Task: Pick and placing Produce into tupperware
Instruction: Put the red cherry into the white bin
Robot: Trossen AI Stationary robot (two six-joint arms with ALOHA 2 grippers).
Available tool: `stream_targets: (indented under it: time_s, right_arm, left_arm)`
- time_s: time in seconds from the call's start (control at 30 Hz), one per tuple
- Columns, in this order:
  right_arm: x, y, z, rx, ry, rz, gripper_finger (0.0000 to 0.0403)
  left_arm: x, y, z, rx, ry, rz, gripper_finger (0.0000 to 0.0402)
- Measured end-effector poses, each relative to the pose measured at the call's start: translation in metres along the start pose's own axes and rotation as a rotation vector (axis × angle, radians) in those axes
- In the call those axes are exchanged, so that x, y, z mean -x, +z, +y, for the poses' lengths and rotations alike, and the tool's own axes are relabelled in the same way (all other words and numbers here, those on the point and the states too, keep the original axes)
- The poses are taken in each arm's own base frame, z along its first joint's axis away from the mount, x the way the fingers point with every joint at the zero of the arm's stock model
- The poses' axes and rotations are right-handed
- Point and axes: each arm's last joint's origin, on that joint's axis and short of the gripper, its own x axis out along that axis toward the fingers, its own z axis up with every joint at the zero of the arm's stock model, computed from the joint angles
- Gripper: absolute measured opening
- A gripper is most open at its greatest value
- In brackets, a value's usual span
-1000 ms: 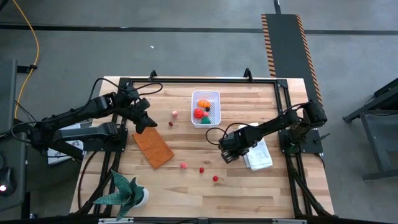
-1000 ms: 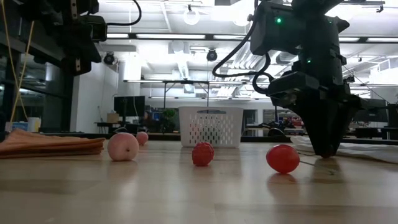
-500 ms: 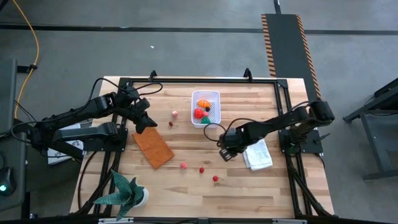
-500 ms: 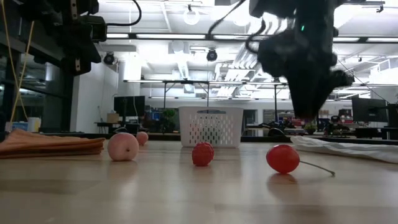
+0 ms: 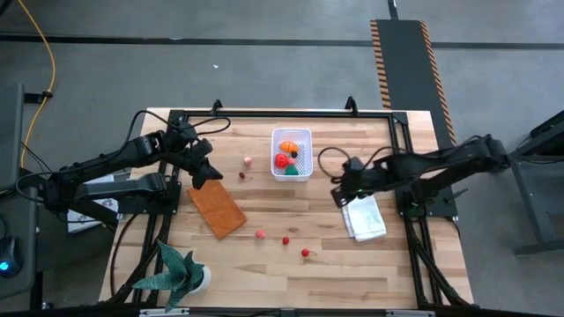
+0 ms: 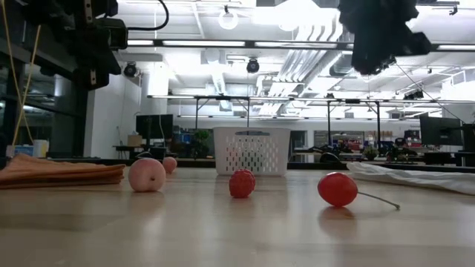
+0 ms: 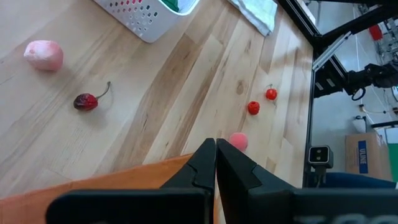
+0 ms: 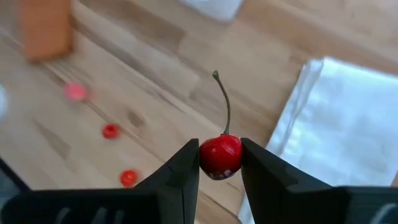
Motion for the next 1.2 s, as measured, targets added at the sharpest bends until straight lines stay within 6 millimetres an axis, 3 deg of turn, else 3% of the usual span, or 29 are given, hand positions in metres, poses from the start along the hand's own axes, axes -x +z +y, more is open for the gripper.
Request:
stream_targets:
  time_s: [0.7, 1.03, 1.2]
  right_arm:
    - [0.089, 0.001, -0.047, 0.099, 0.290, -0.223, 0.0094]
    - [0.130, 0.000, -0.084, 0.112, 0.372, -0.478, 0.0094]
    - [0.148, 0.004, -0.092, 0.137, 0.431, -0.642, 0.0094]
  left_arm:
    - [0.000, 0.000, 0.000, 0.024, -0.001, -0.002, 0.0003]
    - [0.000, 0.003, -0.001, 0.053, 0.012, -0.040, 0.0003]
    - [0.000, 0.009, -0.003, 0.058, -0.010, -0.088, 0.0003]
